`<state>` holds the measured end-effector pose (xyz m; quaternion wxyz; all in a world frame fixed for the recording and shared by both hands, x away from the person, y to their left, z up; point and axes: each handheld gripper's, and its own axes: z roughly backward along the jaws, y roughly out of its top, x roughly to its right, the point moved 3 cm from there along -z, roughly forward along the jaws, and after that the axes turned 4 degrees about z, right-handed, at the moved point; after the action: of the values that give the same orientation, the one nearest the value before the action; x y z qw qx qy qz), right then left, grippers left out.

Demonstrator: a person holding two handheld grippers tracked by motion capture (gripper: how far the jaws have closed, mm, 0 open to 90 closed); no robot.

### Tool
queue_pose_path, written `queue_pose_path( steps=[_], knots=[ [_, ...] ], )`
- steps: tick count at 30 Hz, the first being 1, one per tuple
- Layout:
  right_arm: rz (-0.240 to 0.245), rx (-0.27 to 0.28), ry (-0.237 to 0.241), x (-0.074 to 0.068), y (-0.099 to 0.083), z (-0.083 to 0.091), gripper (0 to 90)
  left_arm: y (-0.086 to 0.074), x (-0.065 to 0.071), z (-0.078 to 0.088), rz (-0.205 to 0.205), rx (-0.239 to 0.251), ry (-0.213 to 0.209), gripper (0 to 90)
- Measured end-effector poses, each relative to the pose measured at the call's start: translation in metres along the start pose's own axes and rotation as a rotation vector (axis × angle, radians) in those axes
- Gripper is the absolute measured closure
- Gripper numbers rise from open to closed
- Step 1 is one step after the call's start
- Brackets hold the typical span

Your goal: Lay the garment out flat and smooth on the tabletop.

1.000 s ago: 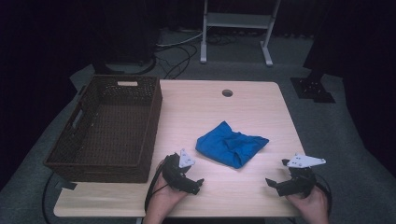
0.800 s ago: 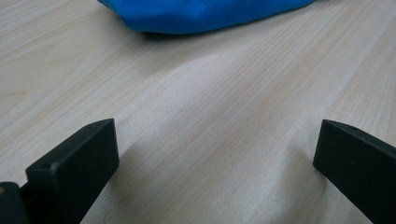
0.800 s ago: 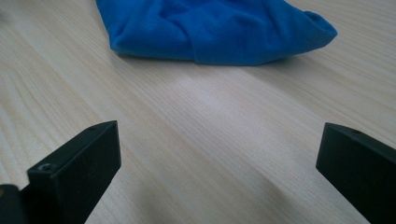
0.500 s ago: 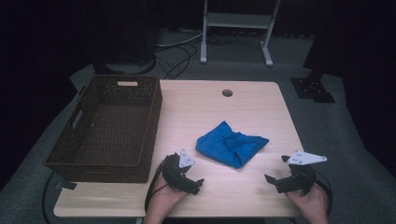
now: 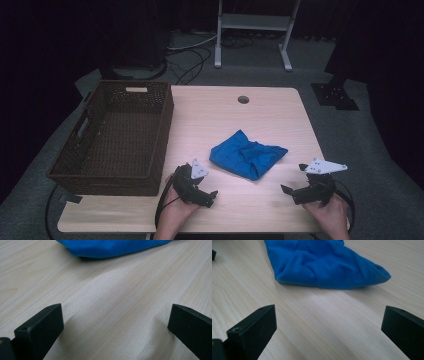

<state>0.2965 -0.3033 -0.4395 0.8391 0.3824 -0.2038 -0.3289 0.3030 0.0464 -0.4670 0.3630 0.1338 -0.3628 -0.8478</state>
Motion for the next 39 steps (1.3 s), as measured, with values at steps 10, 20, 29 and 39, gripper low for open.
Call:
queue_pose_path(
  steps=[10, 20, 29, 39],
  knots=[
    [0.037, 0.014, 0.0, -0.003, 0.014, -0.006, 0.0, 0.0, 0.0, 0.0, -0.001, 0.0, -0.002, 0.0],
    [0.049, 0.019, -0.001, -0.002, 0.028, -0.012, 0.0, 0.0, 0.0, 0.0, -0.001, 0.0, -0.002, 0.0],
    [0.053, 0.011, 0.007, -0.002, 0.041, -0.02, 0.0, 0.0, 0.0, 0.0, 0.0, 0.001, -0.002, 0.0],
    [0.055, 0.023, 0.03, -0.003, 0.056, -0.029, 1.1, 0.001, -0.001, -0.001, 0.005, 0.002, 0.003, 0.0]
  ],
)
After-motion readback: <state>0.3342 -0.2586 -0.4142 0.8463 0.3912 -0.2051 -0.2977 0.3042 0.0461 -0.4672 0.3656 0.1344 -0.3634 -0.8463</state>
